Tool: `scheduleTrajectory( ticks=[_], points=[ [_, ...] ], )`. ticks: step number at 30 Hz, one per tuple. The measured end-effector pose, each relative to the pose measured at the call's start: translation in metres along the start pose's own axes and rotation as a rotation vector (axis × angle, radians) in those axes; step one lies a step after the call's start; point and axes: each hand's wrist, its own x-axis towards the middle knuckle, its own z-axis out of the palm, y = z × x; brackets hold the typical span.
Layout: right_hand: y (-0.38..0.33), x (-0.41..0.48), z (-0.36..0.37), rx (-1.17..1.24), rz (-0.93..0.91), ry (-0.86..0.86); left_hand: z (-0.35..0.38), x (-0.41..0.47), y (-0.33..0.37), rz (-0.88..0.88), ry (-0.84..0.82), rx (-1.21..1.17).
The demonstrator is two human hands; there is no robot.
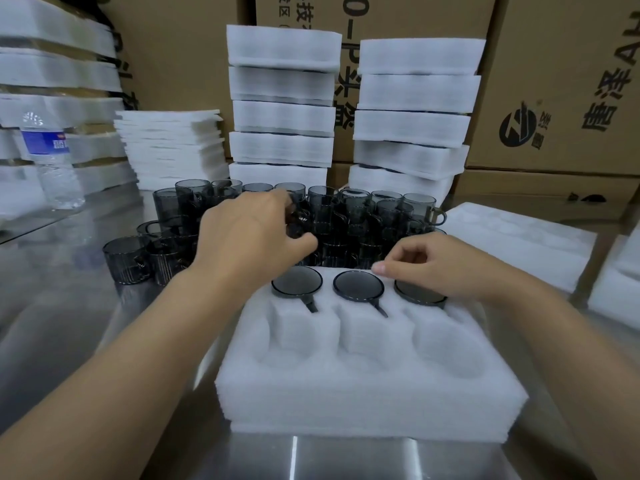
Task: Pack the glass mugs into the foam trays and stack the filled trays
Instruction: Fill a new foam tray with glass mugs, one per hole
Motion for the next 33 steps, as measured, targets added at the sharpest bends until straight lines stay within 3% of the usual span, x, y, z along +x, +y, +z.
scheduleTrajectory(
  ticks=[2, 5, 9, 13, 19, 28, 33],
  points=[
    [-0.002, 0.001, 0.001, 0.033, -0.020, 0.109, 0.001, -0.004, 0.007, 0.070, 0.050, -0.054],
    [-0.007, 0.004, 0.006, 0.267, -0.044, 0.228, 0.004, -0.010, 0.013, 0.171, 0.104, -0.147],
    [-0.019, 0.009, 0.016, 0.526, -0.022, 0.219, 0.012, -0.016, 0.016, 0.296, 0.122, -0.225],
    [-0.028, 0.009, 0.031, 0.704, 0.009, 0.175, 0.020, -0.017, 0.016, 0.393, 0.037, -0.270],
    [-0.031, 0.008, 0.031, 0.960, 0.094, 0.200, 0.029, -0.015, 0.013, 0.386, -0.005, -0.386],
    [-0.031, 0.009, 0.029, 1.083, 0.094, 0.240, 0.028, -0.014, 0.014, 0.334, 0.022, -0.508],
    [-0.031, 0.009, 0.029, 1.136, 0.055, 0.220, 0.031, -0.013, 0.011, 0.261, -0.104, -0.524]
  ],
)
